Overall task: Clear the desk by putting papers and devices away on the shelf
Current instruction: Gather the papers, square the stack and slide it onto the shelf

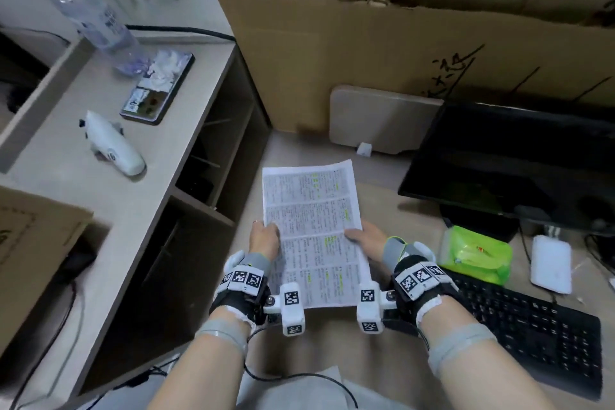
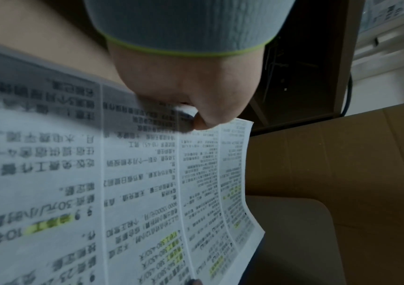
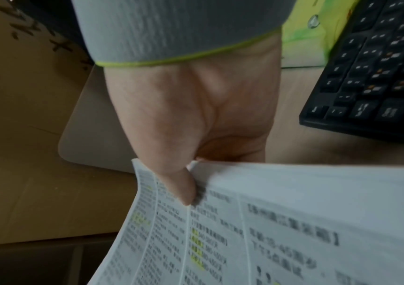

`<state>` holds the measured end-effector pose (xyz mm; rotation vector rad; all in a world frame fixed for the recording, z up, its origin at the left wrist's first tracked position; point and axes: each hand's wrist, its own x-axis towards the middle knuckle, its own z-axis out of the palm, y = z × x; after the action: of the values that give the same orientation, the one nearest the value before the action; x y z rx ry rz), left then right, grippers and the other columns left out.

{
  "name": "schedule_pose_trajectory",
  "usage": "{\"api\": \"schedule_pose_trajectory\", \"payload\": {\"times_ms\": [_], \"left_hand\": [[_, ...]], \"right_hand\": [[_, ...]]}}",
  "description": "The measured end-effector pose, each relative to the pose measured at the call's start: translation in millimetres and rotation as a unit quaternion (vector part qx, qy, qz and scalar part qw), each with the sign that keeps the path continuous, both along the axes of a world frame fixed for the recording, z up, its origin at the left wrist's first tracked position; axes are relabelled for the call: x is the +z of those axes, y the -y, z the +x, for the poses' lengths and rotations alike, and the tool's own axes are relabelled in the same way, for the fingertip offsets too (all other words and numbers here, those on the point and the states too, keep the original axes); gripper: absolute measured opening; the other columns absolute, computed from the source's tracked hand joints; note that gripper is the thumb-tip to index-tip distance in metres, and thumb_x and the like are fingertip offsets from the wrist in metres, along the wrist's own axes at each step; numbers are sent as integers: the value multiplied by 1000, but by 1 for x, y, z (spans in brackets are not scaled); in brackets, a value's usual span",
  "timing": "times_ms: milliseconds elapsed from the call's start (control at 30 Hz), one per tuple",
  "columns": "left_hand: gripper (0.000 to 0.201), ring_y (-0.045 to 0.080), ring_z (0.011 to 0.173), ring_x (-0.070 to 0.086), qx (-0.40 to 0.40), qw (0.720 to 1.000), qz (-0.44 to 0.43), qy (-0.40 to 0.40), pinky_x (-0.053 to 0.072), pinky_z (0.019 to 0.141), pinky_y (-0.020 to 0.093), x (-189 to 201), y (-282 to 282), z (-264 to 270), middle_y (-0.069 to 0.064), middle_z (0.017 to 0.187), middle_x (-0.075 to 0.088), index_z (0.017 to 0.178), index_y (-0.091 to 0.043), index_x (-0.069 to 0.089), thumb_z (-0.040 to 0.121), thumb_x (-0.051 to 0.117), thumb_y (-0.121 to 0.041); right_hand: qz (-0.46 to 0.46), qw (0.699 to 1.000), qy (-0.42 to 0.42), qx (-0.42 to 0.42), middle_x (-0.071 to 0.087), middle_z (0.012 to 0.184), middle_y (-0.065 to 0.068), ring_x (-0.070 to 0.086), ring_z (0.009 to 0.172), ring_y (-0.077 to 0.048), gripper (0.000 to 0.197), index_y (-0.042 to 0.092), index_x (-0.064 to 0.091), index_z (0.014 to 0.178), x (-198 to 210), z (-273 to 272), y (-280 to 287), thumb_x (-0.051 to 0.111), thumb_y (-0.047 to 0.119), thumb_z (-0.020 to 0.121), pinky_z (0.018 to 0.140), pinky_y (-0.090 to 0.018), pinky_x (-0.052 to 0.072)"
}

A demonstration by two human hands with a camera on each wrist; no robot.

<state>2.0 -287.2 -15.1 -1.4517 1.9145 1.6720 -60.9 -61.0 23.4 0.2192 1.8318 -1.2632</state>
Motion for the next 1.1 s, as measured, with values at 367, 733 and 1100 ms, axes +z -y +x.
{"api": "schedule_pose_trajectory", "payload": {"times_ms": [367, 733, 1100], "left_hand": [[13, 12, 55, 65, 73, 994, 62, 56, 50, 50, 23, -34, 79, 11, 10, 81, 69, 85, -13, 59, 95, 58, -22], [28, -2, 35, 25, 227, 932, 283, 17, 6, 39, 10, -59, 107, 31, -10, 52, 36, 78, -20, 46, 103, 39, -31], [22, -3, 37, 35, 251, 929, 272, -32, 12, 38, 10, -63, 114, 38, -8, 57, 49, 84, -16, 53, 103, 43, -22]], "right_hand": [[96, 987, -44, -120, 75, 94, -16, 71, 80, -26, 18, 28, 71, 72, -62, -68, 92, 63, 18, 84, 78, -51, 59], [67, 980, -66, -178, 74, 100, -16, 70, 93, -34, 10, 19, 71, 93, -81, -99, 190, 62, 17, 89, 87, -52, 56], [28, 997, -66, -35, 65, 98, -9, 65, 98, -31, 24, 6, 62, 114, -99, -96, 279, 56, 9, 91, 96, -45, 51]]}}
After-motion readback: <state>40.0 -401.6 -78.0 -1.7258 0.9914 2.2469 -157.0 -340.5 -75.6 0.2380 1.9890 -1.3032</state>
